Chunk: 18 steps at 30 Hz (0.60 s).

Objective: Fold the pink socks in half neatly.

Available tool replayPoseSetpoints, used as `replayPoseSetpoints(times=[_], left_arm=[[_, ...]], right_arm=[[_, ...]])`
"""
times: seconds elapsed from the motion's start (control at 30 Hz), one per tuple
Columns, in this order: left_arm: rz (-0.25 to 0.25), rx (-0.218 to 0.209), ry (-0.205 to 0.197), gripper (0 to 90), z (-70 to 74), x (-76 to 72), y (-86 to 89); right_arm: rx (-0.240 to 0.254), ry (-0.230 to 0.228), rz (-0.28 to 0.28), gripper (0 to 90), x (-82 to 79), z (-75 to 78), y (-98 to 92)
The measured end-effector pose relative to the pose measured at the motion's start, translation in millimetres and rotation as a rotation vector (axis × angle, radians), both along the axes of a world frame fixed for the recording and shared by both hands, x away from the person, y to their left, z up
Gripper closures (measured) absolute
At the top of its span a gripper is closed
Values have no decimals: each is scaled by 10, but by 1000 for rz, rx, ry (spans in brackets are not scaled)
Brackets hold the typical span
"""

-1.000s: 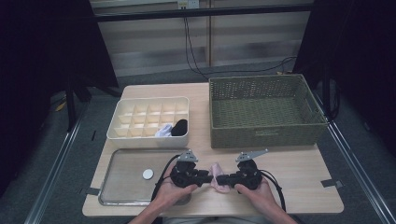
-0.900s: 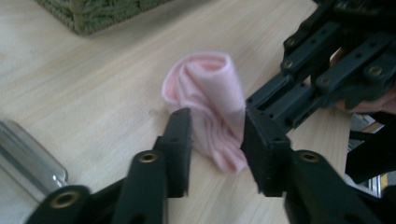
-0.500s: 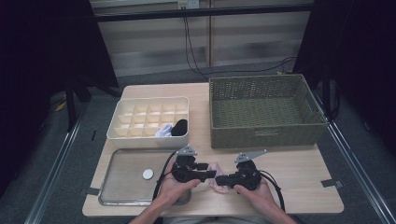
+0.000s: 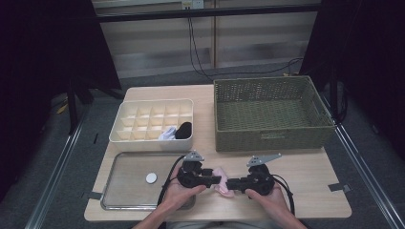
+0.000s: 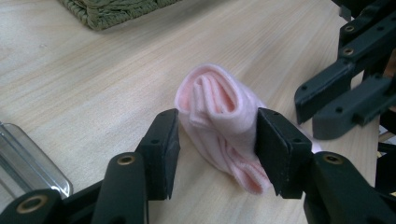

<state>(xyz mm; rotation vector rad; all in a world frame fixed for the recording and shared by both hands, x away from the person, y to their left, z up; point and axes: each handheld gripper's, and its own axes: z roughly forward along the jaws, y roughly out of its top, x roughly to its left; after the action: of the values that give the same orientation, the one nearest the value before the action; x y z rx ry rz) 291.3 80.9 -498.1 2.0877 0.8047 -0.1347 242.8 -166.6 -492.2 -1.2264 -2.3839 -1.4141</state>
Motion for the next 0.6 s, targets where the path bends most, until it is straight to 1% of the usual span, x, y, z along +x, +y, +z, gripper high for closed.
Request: replayPoseSetpoints(times=[0.03,0.1,0.13,0.17,0.2,0.23,0.33,0.4,0.47,0.6], left_arm=[[0,2,0,501,-2,-1,0],[-1,11,4,488,-7,3,1],[1,5,11,470,-12,3,-5],[7,9,11,454,-18,6,-7],[12,19,7,391,-21,8,-7],[10,20,5,390,-22,8,-8],[9,16,27,375,-35,17,-6],[-8,17,24,371,-35,14,-9],[-11,16,23,372,-37,14,-12],[-53,-3,28,389,-50,-11,-54]], right_arm=[[-1,6,-5,797,-6,2,-24],[-25,11,-22,784,-17,-11,-41],[-51,19,-29,780,-14,-36,-34],[-69,22,-35,772,-10,-51,-25],[-76,26,-26,787,3,-74,-8],[-83,21,-25,792,7,-74,-6],[-88,20,-27,798,9,-89,3],[-99,13,-29,804,-2,-92,20],[-101,11,-30,806,-4,-94,25],[-100,7,-27,811,2,-103,48]])
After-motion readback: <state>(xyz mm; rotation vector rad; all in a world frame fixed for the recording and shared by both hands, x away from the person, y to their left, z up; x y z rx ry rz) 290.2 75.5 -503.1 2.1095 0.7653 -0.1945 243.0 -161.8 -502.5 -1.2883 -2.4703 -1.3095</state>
